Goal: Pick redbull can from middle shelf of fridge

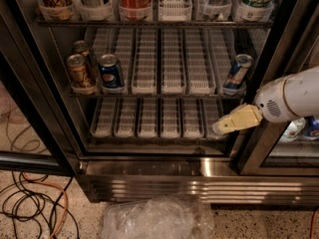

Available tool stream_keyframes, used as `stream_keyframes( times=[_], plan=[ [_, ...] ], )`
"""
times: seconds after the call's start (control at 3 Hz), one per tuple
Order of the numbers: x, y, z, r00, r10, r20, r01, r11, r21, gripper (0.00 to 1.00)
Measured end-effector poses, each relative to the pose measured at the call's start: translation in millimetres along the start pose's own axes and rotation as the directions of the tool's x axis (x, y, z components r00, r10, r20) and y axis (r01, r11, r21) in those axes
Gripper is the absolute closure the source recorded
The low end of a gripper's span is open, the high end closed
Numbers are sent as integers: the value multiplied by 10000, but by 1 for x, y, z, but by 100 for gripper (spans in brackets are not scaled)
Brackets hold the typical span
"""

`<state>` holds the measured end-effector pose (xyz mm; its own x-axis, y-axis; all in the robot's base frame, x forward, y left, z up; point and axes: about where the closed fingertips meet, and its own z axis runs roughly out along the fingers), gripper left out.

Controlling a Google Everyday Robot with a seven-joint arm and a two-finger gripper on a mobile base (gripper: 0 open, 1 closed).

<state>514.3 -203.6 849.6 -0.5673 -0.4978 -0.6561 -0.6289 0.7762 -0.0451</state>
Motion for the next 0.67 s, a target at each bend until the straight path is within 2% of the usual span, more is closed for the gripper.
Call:
stream_keyframes(
  times=[0.33, 0.67],
  plan=[
    [-13, -10, 14, 9989, -48, 466, 41, 9999, 139, 0],
    [-42, -30, 23, 9909, 143, 1341, -212, 9985, 507, 15]
  ],
)
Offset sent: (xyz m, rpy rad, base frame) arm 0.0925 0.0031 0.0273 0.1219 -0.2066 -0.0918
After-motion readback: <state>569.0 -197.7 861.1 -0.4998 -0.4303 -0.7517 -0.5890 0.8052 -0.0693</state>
